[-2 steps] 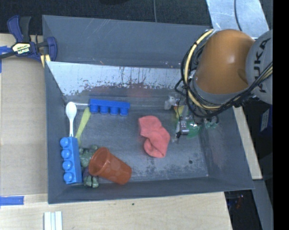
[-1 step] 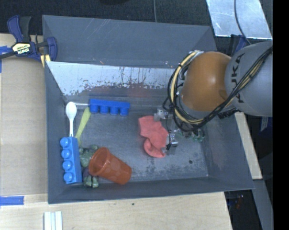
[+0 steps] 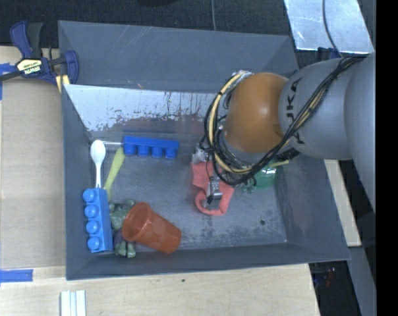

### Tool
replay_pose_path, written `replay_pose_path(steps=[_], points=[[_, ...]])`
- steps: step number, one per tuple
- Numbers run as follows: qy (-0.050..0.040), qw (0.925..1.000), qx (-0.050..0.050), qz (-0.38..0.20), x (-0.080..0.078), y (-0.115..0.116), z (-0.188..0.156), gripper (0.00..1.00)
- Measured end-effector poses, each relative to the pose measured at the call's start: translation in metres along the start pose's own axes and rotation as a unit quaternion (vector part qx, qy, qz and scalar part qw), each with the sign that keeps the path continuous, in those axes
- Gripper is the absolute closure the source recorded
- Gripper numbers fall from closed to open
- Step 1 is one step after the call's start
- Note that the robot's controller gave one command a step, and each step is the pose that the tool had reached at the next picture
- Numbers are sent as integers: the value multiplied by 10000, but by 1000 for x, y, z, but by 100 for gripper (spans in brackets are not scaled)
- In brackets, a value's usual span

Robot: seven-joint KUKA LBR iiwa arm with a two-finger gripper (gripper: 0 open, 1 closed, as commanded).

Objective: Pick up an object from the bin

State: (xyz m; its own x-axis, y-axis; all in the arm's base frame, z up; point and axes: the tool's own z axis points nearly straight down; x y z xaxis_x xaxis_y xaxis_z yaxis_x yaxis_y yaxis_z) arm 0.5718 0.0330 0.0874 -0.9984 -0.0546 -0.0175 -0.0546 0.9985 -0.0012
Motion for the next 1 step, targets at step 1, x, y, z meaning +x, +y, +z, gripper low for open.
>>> replay_pose_path(steps=[1], points=[[26,9998,5,-221,-18,6,17,0]])
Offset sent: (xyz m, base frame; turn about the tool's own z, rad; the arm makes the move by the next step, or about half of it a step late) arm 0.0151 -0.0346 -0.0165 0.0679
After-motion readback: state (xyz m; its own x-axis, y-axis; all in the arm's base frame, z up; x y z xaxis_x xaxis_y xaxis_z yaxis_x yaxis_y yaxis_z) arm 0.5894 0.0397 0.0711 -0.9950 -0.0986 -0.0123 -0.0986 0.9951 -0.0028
